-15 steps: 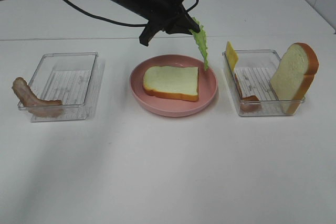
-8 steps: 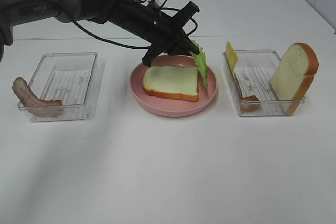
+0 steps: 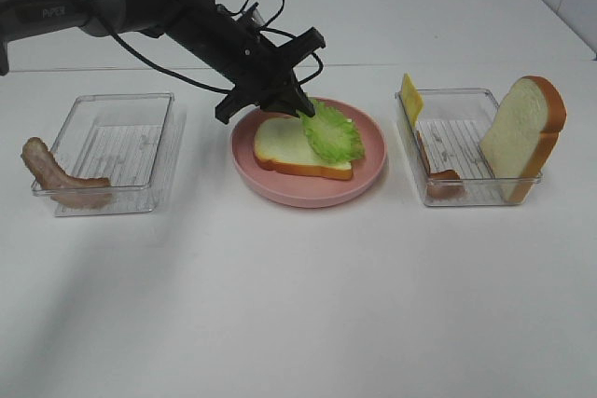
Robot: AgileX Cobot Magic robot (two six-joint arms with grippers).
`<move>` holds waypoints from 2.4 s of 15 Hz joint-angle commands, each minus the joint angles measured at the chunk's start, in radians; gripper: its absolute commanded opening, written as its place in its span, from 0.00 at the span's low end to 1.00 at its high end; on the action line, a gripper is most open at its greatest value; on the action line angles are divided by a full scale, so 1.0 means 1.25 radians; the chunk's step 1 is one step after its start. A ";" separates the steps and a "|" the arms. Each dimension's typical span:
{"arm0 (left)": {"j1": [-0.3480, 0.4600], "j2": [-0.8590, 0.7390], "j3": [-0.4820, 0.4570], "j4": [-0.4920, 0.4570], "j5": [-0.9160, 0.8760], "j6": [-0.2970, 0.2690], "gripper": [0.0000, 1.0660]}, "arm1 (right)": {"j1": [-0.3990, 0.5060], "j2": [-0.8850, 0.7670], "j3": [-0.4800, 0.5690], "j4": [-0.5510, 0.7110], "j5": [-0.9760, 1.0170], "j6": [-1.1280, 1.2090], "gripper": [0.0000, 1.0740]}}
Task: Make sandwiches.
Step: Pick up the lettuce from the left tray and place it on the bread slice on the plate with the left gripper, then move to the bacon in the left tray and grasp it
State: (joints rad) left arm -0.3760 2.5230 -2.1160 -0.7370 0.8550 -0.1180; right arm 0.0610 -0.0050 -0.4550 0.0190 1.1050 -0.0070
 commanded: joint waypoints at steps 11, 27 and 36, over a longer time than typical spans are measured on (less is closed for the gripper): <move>-0.005 -0.001 -0.006 0.086 0.009 -0.022 0.95 | 0.003 -0.022 0.003 0.000 -0.004 0.006 0.91; -0.005 -0.166 -0.172 0.449 0.370 -0.090 0.95 | 0.003 -0.022 0.003 0.000 -0.004 0.006 0.91; 0.046 -0.327 0.016 0.522 0.370 -0.052 0.94 | 0.003 -0.022 0.003 0.000 -0.004 0.006 0.91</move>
State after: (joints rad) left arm -0.3230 2.1290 -2.1130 -0.0840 1.2130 -0.1880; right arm 0.0610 -0.0050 -0.4550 0.0190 1.1050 -0.0070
